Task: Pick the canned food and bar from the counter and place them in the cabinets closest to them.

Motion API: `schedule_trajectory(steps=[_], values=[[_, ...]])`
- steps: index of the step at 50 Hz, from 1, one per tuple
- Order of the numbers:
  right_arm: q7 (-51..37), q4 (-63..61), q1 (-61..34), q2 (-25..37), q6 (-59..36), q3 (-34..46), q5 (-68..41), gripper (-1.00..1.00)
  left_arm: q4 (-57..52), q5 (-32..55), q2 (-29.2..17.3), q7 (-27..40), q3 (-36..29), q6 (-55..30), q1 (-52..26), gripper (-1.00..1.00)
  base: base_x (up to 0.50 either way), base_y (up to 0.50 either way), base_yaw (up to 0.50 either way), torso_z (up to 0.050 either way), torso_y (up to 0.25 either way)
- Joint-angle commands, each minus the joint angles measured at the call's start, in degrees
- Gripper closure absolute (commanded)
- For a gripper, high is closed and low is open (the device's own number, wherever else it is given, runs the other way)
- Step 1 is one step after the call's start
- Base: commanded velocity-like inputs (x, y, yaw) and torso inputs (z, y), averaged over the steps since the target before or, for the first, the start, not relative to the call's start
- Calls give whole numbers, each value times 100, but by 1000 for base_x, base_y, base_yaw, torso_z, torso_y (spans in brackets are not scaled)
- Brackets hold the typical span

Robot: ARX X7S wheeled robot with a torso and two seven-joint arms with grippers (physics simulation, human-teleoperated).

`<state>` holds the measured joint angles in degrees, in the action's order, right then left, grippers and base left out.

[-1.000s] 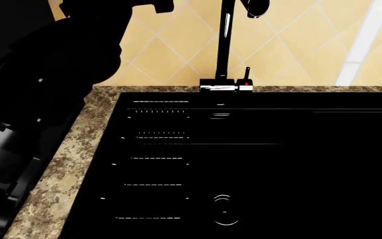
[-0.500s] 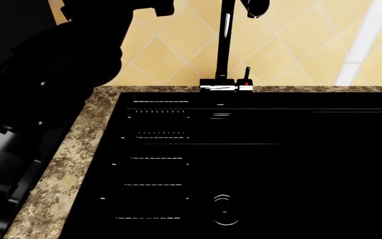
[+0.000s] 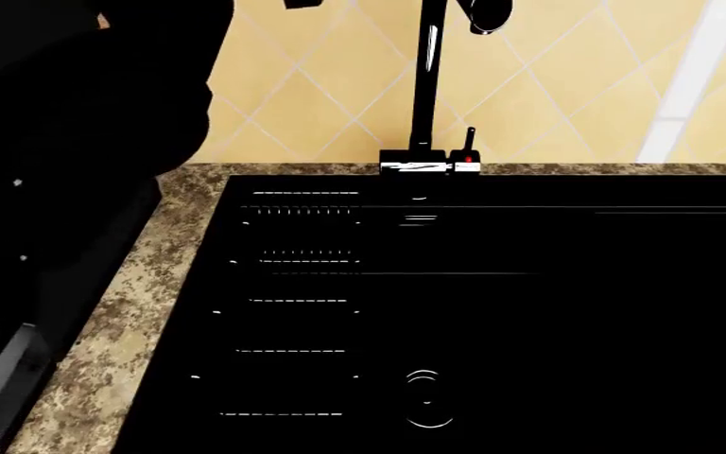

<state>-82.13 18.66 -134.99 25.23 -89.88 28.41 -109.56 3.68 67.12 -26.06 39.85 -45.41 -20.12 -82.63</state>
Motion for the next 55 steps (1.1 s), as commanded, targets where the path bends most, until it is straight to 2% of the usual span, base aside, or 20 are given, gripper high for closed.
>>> schedule_trajectory(steps=[1,14,24,29,37,55], values=[[-786,-426,-1,97,-12,-136,-868,-100,-978,208,-348,475,143,-126,38,-100,0,0,0,0,0],[-787,-1015,-1,373,-12,121,-1005,-100,-1973,583,-625,1003,248,-306,130,-100,0,0,0,0,0],[-787,-1054,-1,539,20,138,-1773,-100,-2802,952,-971,1371,362,-347,396,-100,0,0,0,0,0],[-787,-1641,-1,1011,614,450,-2347,-100,-3439,995,-1223,1610,457,-237,637,-100,0,0,0,0,0],[-787,-2116,-1,1360,950,534,-2706,-100,-4290,1071,-1566,2084,684,-98,784,-100,0,0,0,0,0],[-787,-3433,-1,2209,1791,359,-3614,-100,-6080,1437,-2138,3034,993,-32,730,-100,0,0,0,0,0]])
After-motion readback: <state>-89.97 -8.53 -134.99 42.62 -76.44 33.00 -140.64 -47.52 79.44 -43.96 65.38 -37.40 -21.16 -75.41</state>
